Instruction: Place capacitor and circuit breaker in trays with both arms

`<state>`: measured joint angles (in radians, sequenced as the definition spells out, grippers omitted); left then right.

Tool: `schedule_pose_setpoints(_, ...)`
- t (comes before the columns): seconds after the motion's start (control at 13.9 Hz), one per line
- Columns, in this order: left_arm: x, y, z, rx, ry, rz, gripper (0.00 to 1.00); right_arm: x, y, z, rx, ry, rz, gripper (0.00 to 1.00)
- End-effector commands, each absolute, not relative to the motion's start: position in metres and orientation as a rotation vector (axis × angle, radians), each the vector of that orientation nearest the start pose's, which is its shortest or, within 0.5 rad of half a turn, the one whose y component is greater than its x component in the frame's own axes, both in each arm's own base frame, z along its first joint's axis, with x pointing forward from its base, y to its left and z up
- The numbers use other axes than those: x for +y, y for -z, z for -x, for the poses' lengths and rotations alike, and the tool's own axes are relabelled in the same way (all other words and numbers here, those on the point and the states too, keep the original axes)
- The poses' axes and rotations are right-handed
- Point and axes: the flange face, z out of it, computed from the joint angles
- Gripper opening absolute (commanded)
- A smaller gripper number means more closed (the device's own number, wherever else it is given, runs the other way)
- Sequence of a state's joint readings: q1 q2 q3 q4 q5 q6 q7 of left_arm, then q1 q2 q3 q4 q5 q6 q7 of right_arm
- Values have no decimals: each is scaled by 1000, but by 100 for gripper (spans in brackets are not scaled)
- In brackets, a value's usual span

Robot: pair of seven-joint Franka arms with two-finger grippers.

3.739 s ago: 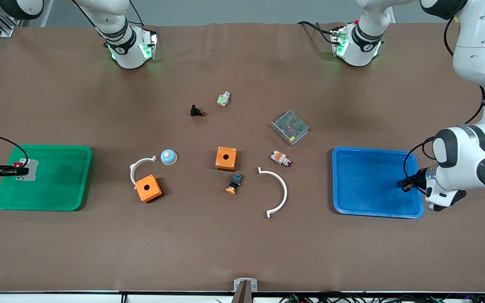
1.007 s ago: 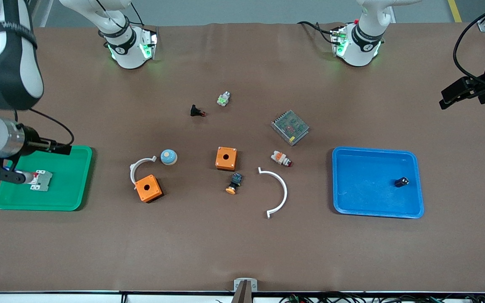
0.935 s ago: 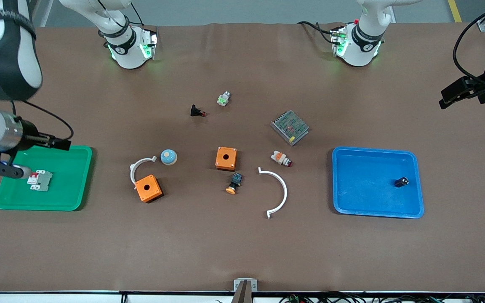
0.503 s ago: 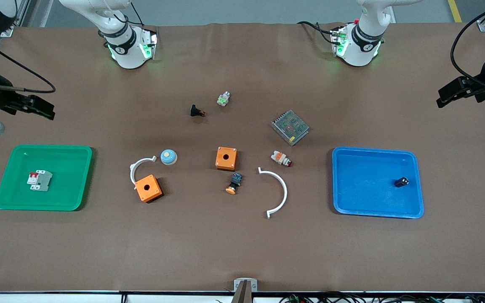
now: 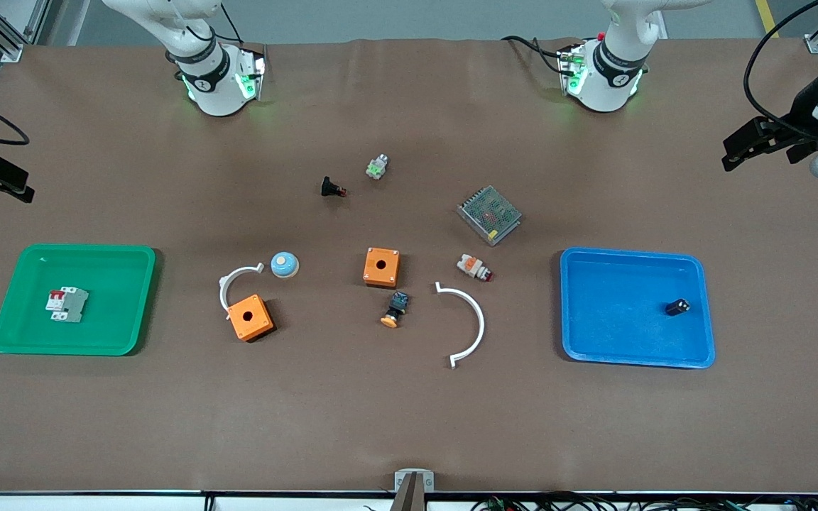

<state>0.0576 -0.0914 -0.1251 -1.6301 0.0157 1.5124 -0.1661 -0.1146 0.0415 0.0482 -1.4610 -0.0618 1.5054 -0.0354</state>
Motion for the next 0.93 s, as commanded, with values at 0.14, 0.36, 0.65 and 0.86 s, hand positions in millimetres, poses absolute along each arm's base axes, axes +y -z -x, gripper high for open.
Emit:
schedule_pose_setpoints(0.14,-34,-654,-519,-134,12,3100,100,-33,-652,-565,15,19,3183,100)
schedule_pose_setpoints(0.36,-33,-655,-519,-136,15,3102,100,-35,-655,-565,16,33,3189,100)
schedule_pose_setpoints(0.65,-33,-656,-519,-134,17,3102,100,-33,-664,-571,14,136,3177,100)
schedule_pose_setpoints(0.86,-33,-654,-519,-134,10,3103,100,-32,-665,-572,13,144,3169,100)
